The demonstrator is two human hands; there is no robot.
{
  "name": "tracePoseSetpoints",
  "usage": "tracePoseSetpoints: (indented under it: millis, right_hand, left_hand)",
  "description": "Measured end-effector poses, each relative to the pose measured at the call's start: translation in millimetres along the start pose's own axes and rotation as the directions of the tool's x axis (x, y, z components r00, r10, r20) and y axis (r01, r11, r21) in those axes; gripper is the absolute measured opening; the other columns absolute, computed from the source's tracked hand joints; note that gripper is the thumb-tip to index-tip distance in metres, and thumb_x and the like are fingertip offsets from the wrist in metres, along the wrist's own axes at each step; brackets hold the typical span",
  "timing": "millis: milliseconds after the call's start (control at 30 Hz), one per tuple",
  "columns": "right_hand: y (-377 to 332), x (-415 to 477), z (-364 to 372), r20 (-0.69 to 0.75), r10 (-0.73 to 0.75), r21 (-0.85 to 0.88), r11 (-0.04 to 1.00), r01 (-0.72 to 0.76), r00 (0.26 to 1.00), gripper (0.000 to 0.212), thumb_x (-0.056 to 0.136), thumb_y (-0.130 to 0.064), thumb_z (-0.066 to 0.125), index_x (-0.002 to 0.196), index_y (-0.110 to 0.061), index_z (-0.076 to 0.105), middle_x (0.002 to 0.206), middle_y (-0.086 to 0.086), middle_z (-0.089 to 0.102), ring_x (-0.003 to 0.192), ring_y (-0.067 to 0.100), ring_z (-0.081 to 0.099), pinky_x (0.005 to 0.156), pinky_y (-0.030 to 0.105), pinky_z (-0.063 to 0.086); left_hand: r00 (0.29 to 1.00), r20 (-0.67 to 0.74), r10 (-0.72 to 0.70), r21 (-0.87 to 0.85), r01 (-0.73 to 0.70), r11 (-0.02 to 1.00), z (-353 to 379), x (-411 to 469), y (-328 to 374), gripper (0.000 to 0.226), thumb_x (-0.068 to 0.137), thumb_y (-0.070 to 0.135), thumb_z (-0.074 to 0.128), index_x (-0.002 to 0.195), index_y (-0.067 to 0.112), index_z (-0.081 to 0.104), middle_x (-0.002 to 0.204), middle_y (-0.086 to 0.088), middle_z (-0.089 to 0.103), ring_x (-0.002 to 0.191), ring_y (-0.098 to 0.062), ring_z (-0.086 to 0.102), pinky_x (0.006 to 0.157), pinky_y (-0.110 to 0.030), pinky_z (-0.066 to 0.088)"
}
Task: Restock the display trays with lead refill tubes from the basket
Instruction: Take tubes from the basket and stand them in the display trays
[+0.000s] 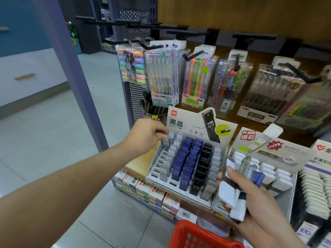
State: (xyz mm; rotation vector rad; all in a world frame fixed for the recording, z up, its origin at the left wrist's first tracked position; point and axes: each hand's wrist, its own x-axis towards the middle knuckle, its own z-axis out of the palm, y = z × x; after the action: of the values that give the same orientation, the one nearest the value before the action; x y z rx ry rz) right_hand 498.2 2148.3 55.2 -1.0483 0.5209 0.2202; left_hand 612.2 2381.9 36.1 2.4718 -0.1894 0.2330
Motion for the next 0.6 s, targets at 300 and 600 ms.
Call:
tracePoseSetpoints:
  millis: [300,600]
  right_hand:
    - [-0.1,-1.5,-2.0,-0.006,0.009,-0.032,0.999,-0.01,1.0,0.02,0.083,-0.02,0.07,0.095,-0.004,0.07,0.066,0.012,0.069,0.04,0.019,0.061,0.035,0.021,0.044]
    - [1.6,-1.7,-4.0,0.079,0.016,-0.15,0.989,-0.004,0.997,0.032,0.069,-0.011,0.069,0.098,0.004,0.069,0.076,0.019,0.073,0.047,0.022,0.065,0.036,0.024,0.047]
  left_hand:
    - [0.986,0.052,0.157,0.159,-0.163,0.974,3.2,5.0,1.6,0.021,0.089,0.019,0.065,0.108,0.015,0.073,0.109,-0.001,0.071,0.105,-0.015,0.061,0.098,-0.024,0.042]
    - [0.992,0.03,0.119,0.247,-0.123,0.961,17.4,7.0,-3.9,0.015,0.093,0.018,0.057,0.103,0.019,0.069,0.099,0.001,0.071,0.096,-0.021,0.063,0.089,-0.035,0.048]
